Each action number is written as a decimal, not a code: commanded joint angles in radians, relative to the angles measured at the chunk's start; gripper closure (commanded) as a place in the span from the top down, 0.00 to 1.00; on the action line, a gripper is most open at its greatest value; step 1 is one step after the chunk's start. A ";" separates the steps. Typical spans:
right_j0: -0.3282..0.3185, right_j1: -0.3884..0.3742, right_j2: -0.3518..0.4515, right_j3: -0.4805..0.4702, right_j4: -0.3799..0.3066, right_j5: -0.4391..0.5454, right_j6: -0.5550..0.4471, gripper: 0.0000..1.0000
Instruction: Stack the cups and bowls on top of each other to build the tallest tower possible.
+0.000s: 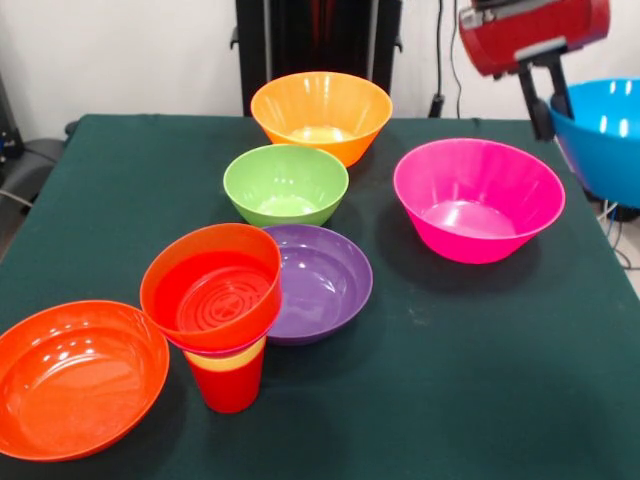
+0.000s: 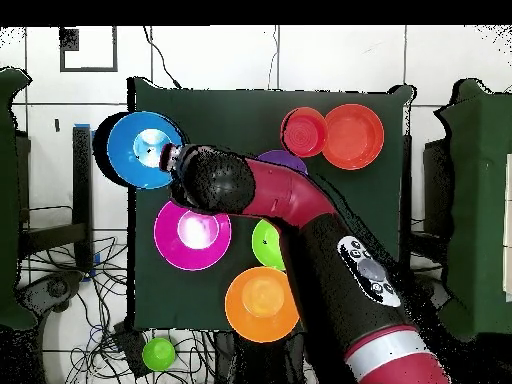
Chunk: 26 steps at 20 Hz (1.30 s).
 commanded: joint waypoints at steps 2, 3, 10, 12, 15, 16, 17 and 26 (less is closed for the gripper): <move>-0.083 -0.057 0.082 0.045 0.030 0.232 -0.017 0.00; -0.097 -0.063 0.087 0.039 0.027 0.260 -0.027 0.00; -0.199 -0.082 0.119 -0.016 -0.008 0.449 -0.107 0.00; -0.227 -0.080 0.128 -0.032 -0.023 0.486 -0.130 0.00; -0.273 -0.100 0.140 -0.033 -0.027 0.529 -0.146 0.00; -0.288 -0.115 0.144 -0.031 -0.033 0.544 -0.154 0.00; -0.307 -0.134 0.150 -0.018 -0.032 0.550 -0.162 0.00; -0.447 -0.261 0.196 0.005 -0.066 0.665 -0.231 0.00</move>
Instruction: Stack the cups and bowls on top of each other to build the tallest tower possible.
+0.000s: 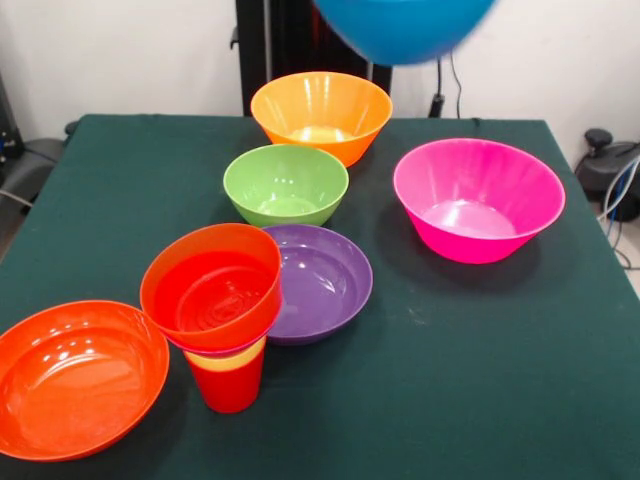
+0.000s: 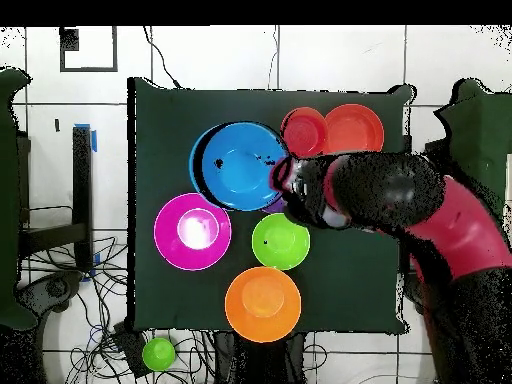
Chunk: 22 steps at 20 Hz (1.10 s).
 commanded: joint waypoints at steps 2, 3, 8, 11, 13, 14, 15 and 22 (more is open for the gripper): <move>-0.046 -0.029 0.072 -0.047 -0.091 0.178 -0.234 0.00; -0.035 0.007 0.071 -0.091 -0.123 0.191 -0.245 0.00; 0.001 0.123 0.072 -0.239 -0.228 0.238 -0.282 0.00; 0.007 0.152 0.074 -0.268 -0.255 0.228 -0.273 0.00; 0.007 0.169 0.078 -0.290 -0.274 0.232 -0.272 0.00; 0.006 0.176 0.079 -0.301 -0.279 0.238 -0.268 0.00; 0.004 0.184 0.082 -0.310 -0.282 0.243 -0.269 0.00; 0.002 0.259 0.105 -0.441 -0.335 0.325 -0.324 0.00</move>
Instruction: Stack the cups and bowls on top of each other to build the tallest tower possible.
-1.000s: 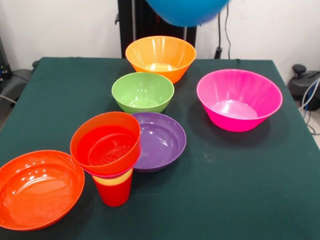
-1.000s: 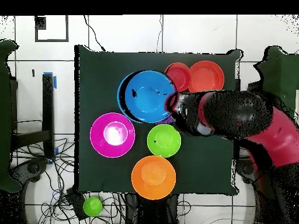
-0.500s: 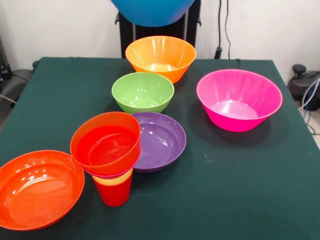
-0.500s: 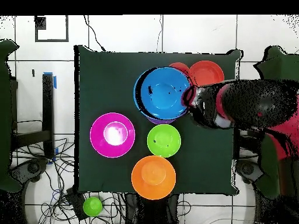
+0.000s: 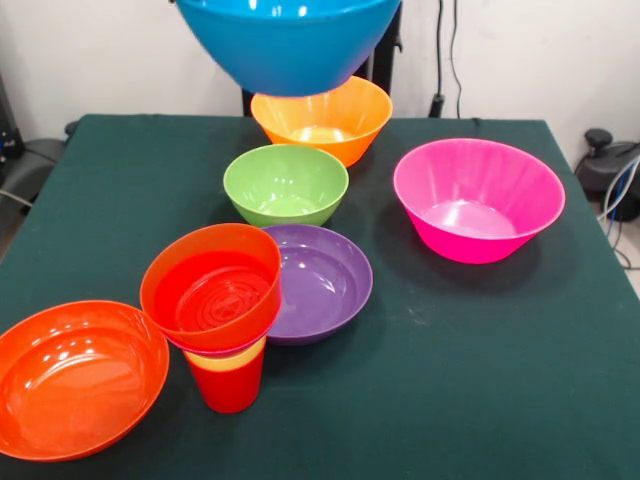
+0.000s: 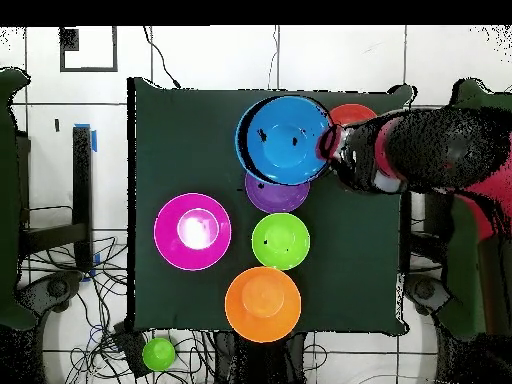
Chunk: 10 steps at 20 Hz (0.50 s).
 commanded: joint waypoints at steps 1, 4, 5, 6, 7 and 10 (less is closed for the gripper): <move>0.030 0.117 0.049 -0.144 -0.105 0.167 -0.341 0.00; 0.028 0.151 0.060 -0.190 -0.124 0.193 -0.367 0.00; 0.032 0.164 0.063 -0.214 -0.129 0.207 -0.372 0.00; 0.034 0.173 0.066 -0.230 -0.134 0.217 -0.377 0.00; 0.034 0.184 0.068 -0.250 -0.141 0.229 -0.384 0.00; 0.036 0.206 0.069 -0.286 -0.164 0.242 -0.391 0.00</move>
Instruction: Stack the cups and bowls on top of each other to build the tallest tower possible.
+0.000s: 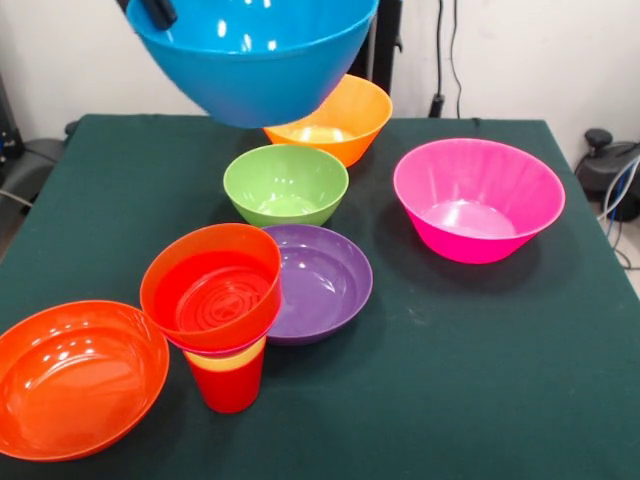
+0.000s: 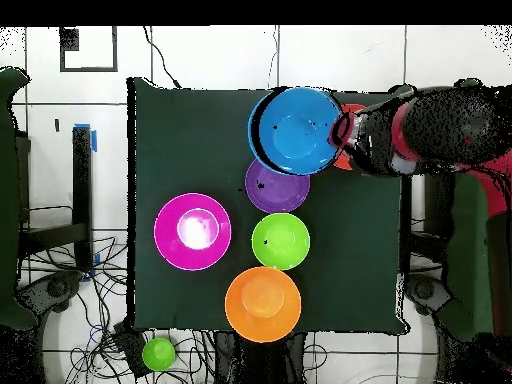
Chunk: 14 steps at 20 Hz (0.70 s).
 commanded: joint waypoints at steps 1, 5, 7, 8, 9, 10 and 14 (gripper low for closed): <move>0.033 0.103 0.042 -0.143 -0.106 0.137 -0.375 0.00; 0.024 0.122 0.050 -0.153 -0.132 0.132 -0.391 0.00; 0.022 0.135 0.053 -0.162 -0.141 0.128 -0.391 0.00; 0.021 0.140 0.053 -0.167 -0.146 0.125 -0.394 0.00; 0.022 0.151 0.053 -0.180 -0.152 0.127 -0.399 0.00; 0.020 0.157 0.054 -0.182 -0.155 0.121 -0.402 0.00; 0.000 0.185 0.056 -0.172 -0.172 0.083 -0.417 0.00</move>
